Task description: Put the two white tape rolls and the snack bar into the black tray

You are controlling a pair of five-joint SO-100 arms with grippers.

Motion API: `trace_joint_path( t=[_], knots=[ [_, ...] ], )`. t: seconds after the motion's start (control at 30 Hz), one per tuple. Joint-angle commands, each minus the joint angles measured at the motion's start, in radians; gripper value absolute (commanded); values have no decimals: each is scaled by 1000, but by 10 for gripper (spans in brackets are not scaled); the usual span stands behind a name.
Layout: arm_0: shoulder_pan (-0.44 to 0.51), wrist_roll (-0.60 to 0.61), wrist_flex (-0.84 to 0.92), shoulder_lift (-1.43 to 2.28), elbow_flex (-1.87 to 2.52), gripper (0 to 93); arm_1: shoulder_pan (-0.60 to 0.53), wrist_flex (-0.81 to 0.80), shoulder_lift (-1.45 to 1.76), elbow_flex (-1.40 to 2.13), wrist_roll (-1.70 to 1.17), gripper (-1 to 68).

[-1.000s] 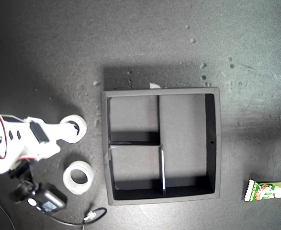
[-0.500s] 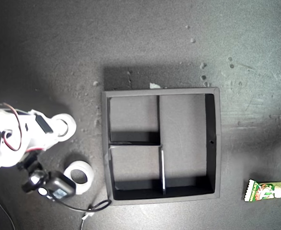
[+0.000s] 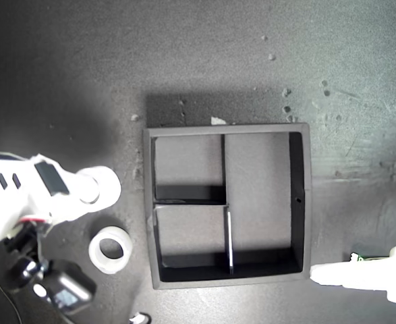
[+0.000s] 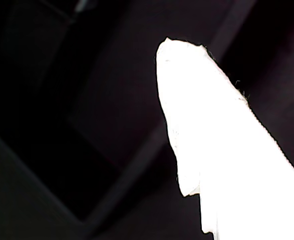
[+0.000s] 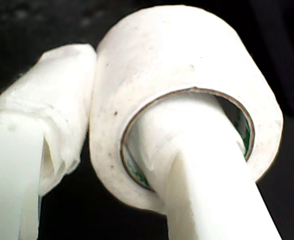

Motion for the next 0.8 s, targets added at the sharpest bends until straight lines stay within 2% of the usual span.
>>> trace_joint_path(
  t=[0.0, 0.13, 0.23, 0.37, 0.47, 0.57, 0.77],
  knots=[
    [38, 34, 48, -106, -259, 2, -86, 94, -3, -3, 518, 347],
    [80, 52, 124, -344, -552, 2, -210, 183, -3, 12, 815, 315],
    [106, 60, 242, -563, -824, 2, -279, 166, -3, 92, 959, 300],
    [138, 55, 528, -953, -1368, 2, -356, 57, -3, 232, 1100, 294],
    [149, 34, 810, -1384, -2094, 2, -399, -15, -3, 342, 1177, 299],
    [144, 12, 804, -1407, -2051, 2, -414, -121, -3, 451, 1198, 299],
    [176, -44, 804, -1470, -2072, 2, -439, -232, -3, 588, 1229, 301]
  ],
)
